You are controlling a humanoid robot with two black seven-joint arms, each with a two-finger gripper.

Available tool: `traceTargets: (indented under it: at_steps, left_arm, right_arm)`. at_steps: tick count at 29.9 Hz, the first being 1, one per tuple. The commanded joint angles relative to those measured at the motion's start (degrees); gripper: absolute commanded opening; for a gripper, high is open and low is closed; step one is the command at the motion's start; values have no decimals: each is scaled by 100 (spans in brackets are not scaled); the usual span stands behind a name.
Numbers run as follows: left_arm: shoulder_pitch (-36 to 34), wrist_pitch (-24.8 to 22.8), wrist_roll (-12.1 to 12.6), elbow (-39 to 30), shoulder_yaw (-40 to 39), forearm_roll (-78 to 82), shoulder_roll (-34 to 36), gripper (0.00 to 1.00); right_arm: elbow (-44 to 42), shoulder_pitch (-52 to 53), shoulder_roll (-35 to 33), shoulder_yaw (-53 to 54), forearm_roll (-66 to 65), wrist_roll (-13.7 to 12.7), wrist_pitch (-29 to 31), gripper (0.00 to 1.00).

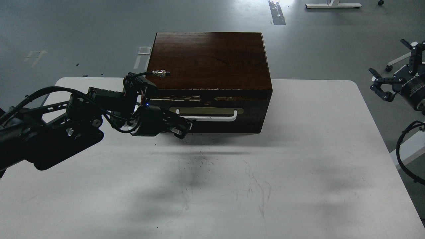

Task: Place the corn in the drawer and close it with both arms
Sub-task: 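Push the drawer into the box with the left gripper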

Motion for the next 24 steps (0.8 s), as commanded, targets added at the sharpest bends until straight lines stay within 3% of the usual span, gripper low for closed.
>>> traceTargets:
  at_steps: [1,6,24]
  left_arm:
    - [-76,0,0,120,-9,-64,-77,0]
    - [-182,0,-9,384,-1,-222,-236,0]
    - [-243,0,-26,349,8,-389,-236,0]
  right_arm:
    - [0,2,-1,0,-1,0,0,100]
    - [9,2,-10,0,-1,0,0,100]
    - [-18,2,-36,0,-1,0,0,100]
